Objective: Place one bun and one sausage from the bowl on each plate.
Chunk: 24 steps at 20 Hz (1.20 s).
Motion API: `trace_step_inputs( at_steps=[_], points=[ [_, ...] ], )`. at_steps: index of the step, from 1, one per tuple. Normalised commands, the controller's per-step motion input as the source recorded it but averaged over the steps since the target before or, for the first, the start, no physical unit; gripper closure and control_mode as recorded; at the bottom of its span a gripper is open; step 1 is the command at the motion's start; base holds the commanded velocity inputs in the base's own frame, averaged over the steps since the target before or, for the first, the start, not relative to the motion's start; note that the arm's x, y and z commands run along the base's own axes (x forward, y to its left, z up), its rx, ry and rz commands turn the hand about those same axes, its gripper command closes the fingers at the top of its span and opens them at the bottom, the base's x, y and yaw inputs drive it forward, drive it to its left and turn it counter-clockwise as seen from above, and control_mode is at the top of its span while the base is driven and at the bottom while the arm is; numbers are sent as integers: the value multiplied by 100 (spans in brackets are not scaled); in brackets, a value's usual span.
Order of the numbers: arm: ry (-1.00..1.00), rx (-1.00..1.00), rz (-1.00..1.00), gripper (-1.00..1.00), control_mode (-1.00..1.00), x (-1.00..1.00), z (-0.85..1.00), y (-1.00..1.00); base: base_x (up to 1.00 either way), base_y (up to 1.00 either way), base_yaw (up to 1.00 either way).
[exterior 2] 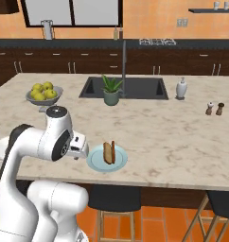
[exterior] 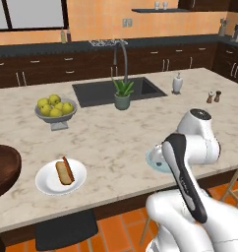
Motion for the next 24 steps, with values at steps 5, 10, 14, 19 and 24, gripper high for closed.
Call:
trace_step_inputs(
  at_steps=[5,10,14,19,24],
  points=[
    [0,0,3,-100,100,-5,-1,12,-27,80,17],
    [0,0,0,-100,100,0,0,0,-15,100,13],
    [0,0,0,-100,100,0,0,0,-72,72,3],
    [0,0,0,-100,100,0,0,0,-89,49,0],
    [0,0,0,-100,100,0,0,0,-3,99,4]
  ],
)
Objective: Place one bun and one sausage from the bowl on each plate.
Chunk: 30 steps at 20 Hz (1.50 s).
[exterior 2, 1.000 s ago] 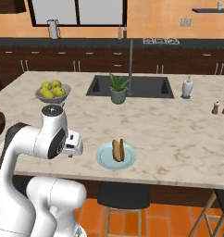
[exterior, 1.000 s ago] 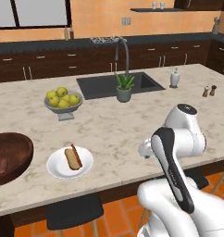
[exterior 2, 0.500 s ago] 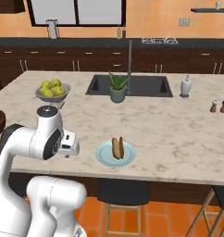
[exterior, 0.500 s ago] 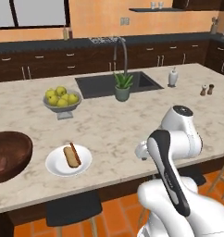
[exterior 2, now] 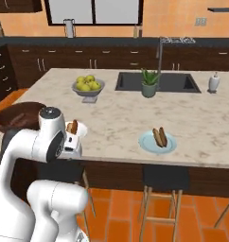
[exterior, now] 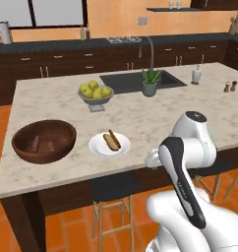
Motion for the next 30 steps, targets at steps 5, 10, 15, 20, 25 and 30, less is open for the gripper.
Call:
trace_step_inputs(
  at_steps=[5,10,15,20,25,30],
  points=[
    [0,0,0,-100,100,0,0,0,21,81,2],
    [0,0,0,-100,100,0,0,0,45,73,1],
    [0,0,0,-100,100,0,0,0,57,85,1],
    [0,0,0,-100,100,0,0,0,31,70,0],
    [0,0,0,-100,100,0,0,0,77,17,0],
    [0,-1,0,-100,-100,36,1,11,25,2,0]
  ],
)
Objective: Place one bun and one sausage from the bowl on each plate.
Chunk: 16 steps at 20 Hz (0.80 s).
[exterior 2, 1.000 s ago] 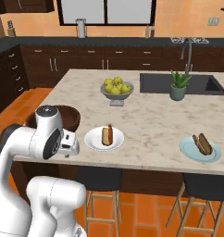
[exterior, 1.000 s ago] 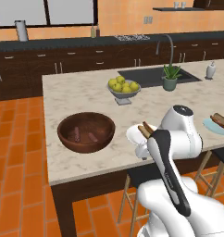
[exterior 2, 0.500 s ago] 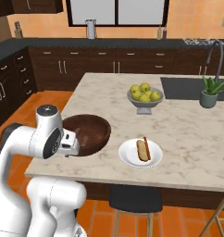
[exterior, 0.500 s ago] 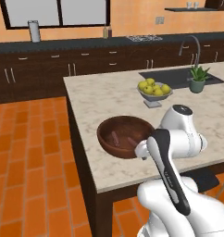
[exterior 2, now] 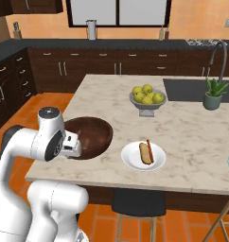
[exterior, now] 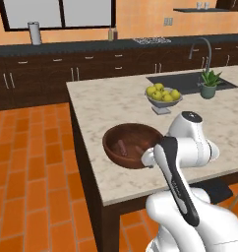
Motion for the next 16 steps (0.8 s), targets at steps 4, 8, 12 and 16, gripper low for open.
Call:
trace_step_inputs(
  at_steps=[4,8,12,16],
  points=[
    [4,-5,0,-100,-100,100,8,31,0,0,0],
    [15,1,-7,-100,-100,98,5,-11,0,0,0],
    [11,0,-4,-100,-100,100,0,-3,0,0,0],
    [3,0,-1,-100,-100,100,-3,-1,0,0,0]
  ],
)
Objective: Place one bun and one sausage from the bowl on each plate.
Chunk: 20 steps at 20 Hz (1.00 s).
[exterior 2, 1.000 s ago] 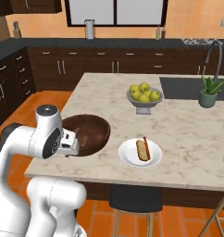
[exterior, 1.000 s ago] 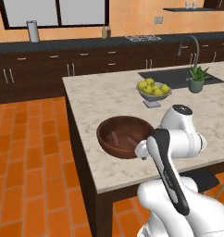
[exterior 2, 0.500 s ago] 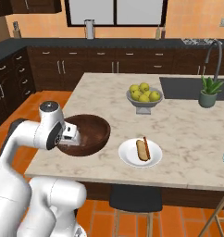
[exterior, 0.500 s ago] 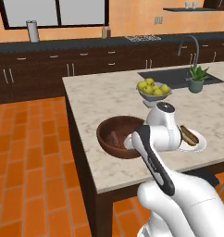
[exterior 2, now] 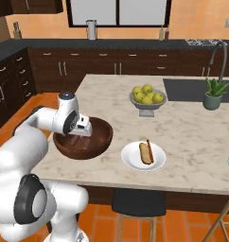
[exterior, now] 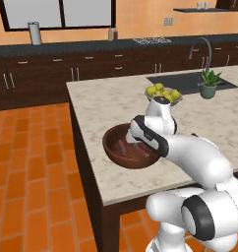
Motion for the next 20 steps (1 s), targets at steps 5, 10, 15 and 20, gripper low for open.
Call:
trace_step_inputs(
  at_steps=[5,10,15,20],
  points=[
    [2,-10,1,-100,-100,72,-54,-13,0,0,0],
    [9,-15,10,-100,-100,0,-84,-26,0,0,0],
    [3,-6,7,-100,-100,23,-22,-1,0,0,0],
    [7,0,1,-100,-100,0,-39,-24,0,0,0]
  ],
)
